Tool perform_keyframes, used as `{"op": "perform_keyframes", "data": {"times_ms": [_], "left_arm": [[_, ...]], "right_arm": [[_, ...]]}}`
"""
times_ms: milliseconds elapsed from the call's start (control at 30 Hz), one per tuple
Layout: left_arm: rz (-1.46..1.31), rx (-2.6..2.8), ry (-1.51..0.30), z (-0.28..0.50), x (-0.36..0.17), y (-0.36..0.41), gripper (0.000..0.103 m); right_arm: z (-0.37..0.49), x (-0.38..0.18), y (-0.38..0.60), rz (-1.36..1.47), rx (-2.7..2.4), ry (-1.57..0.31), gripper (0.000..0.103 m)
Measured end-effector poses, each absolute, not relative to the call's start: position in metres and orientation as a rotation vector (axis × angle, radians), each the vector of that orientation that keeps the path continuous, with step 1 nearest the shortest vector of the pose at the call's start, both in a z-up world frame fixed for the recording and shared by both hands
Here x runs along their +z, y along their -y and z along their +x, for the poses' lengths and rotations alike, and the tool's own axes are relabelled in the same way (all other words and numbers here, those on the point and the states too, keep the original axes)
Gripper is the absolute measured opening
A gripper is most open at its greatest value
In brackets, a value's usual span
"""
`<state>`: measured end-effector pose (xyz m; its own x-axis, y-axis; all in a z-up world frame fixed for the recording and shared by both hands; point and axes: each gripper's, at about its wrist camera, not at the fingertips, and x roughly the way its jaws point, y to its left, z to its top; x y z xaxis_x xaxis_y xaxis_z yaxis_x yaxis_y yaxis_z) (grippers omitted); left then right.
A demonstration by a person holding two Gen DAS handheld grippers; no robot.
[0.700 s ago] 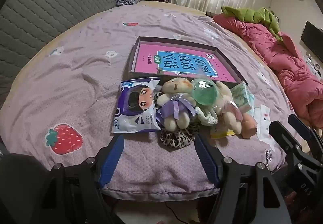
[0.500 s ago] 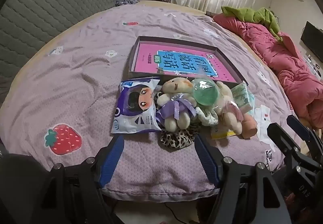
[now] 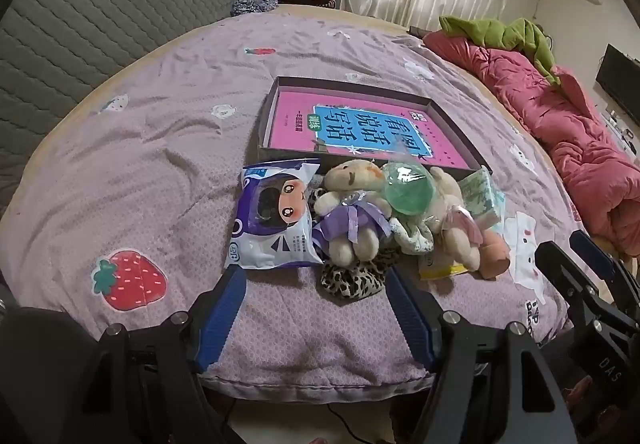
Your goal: Organize soft objects
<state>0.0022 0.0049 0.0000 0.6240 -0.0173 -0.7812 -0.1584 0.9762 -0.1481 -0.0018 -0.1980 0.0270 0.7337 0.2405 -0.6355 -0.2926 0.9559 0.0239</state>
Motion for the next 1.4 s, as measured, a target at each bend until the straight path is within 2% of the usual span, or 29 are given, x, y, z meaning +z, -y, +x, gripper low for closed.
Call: {"op": "perform_keyframes", "data": {"times_ms": [1400], "left_arm": [[-0.202, 0.089, -0.880, 0.0007, 0.0045, -0.0072, 0.072]], "right_arm": [[-0.0014, 0.0249, 0.2008, -0.070, 0.293, -0.683, 0.083]]}}
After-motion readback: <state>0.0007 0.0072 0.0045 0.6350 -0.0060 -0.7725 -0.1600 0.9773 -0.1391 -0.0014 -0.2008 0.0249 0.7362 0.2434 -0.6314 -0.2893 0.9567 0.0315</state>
